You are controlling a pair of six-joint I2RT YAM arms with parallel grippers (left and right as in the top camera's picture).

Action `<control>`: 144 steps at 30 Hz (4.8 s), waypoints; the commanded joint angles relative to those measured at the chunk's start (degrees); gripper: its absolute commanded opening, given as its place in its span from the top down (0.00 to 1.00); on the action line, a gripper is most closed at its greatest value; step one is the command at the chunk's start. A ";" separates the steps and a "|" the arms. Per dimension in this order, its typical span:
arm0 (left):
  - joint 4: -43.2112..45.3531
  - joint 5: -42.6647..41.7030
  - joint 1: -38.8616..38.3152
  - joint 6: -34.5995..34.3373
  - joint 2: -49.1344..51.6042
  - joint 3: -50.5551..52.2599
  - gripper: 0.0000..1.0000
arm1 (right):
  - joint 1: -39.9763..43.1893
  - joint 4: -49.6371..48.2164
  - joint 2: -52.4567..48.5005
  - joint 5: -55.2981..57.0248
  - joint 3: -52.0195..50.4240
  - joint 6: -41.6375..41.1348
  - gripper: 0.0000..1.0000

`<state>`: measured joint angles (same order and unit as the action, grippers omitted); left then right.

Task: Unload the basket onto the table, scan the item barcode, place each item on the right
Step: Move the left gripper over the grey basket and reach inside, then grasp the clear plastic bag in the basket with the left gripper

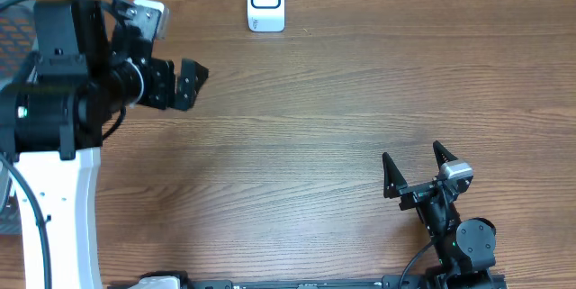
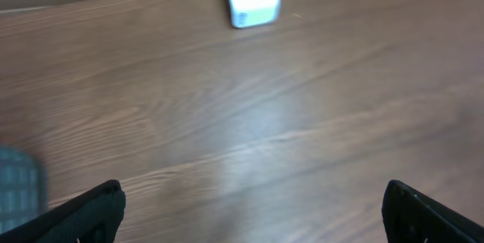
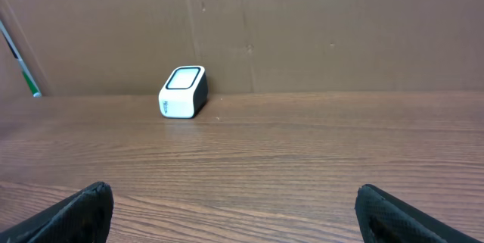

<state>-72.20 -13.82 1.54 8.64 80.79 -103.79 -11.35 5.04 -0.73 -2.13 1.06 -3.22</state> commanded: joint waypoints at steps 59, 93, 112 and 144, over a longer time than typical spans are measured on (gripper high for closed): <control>21.97 16.79 49.09 7.10 38.60 -5.11 0.00 | -0.20 -0.37 0.57 -0.07 -0.59 0.09 0.00; 7.41 1.49 50.18 -2.99 38.18 -23.04 0.96 | -0.20 -0.37 0.57 -0.07 -0.59 0.09 0.00; 0.00 -3.48 48.30 -3.56 22.43 -30.53 0.49 | -0.20 -0.37 0.57 -0.07 -0.59 0.09 0.00; 7.21 1.46 43.41 9.68 56.92 -21.51 0.00 | -0.20 -0.37 0.57 -0.07 -0.59 0.09 0.00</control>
<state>-65.41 -15.00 45.76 15.77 135.98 -125.21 -11.35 5.04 -0.73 -2.15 1.06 -3.20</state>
